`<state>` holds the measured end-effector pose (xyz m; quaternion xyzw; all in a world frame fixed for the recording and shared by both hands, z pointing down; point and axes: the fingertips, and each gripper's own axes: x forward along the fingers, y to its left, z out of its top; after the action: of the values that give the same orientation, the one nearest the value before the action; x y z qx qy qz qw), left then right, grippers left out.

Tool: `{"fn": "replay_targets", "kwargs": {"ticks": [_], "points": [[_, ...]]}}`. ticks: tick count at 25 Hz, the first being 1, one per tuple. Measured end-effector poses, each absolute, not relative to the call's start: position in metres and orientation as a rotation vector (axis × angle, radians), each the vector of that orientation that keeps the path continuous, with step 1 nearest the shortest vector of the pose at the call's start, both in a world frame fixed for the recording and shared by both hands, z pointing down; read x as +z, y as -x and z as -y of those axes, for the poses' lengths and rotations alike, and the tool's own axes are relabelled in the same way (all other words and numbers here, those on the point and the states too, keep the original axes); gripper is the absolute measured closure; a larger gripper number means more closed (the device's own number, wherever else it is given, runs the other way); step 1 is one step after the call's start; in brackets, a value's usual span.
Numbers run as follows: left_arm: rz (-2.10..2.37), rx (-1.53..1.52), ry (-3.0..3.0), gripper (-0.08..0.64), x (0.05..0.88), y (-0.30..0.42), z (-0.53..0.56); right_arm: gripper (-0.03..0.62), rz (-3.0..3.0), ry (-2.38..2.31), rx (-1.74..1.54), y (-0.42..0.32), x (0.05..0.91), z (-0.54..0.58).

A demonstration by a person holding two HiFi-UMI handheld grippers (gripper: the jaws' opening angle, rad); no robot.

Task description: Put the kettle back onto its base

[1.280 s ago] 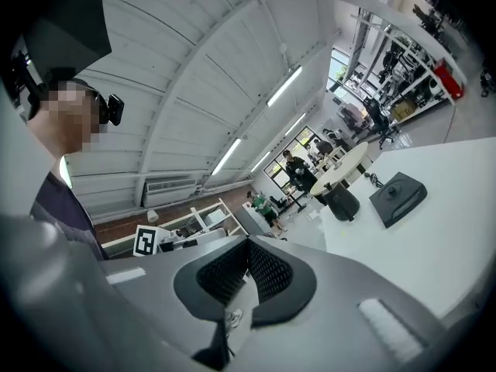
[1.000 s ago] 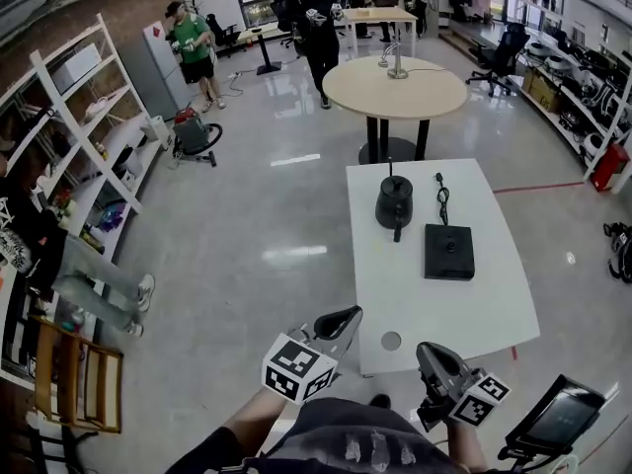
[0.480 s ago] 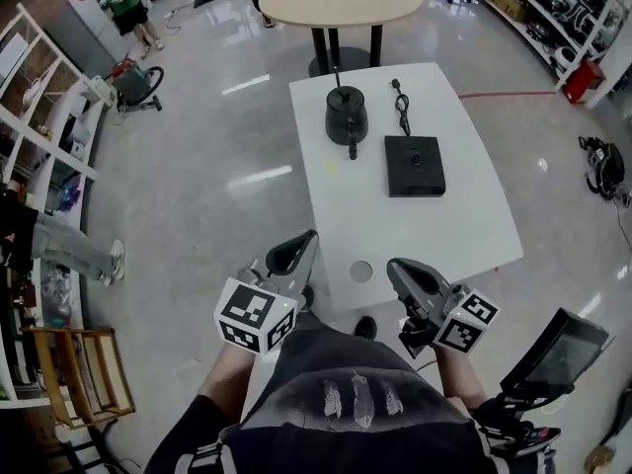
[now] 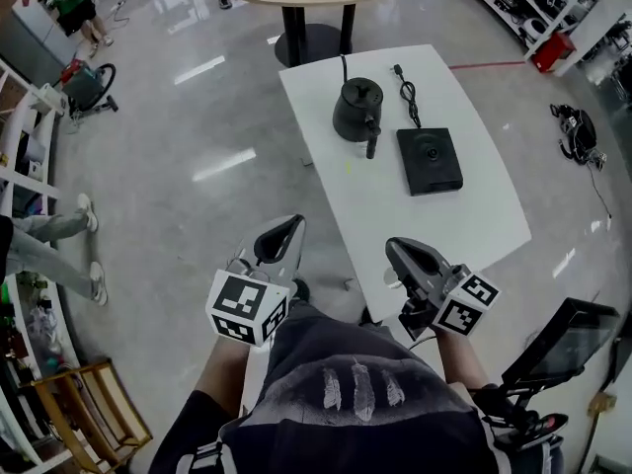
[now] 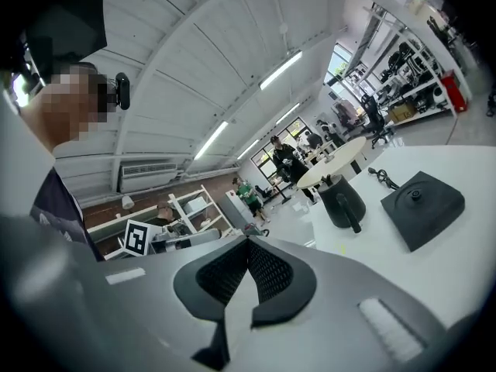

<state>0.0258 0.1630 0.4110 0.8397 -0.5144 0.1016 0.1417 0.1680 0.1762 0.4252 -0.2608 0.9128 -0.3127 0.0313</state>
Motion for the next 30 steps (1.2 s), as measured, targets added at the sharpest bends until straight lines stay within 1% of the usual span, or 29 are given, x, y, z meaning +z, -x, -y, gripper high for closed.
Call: {"fn": "replay_targets", "kwargs": {"ticks": [6, 10, 19, 30], "points": [[1.452, 0.300, -2.457, 0.561, 0.406, 0.041, -0.134, 0.592, -2.811, 0.961, -0.924, -0.118, 0.423, -0.143], [1.423, 0.276, -2.463, 0.561, 0.411, 0.062, -0.116, 0.592, -2.857, 1.046, -0.851, -0.101, 0.421, -0.127], [1.370, 0.339, -2.499, 0.561, 0.405, 0.065, -0.076, 0.592, -2.891, 1.244, -0.715, -0.107, 0.431, -0.072], [1.329, 0.501, -2.504, 0.561, 0.416, 0.046, 0.021, 0.592, -2.789, 1.316, -0.853, -0.135, 0.475, -0.009]]}}
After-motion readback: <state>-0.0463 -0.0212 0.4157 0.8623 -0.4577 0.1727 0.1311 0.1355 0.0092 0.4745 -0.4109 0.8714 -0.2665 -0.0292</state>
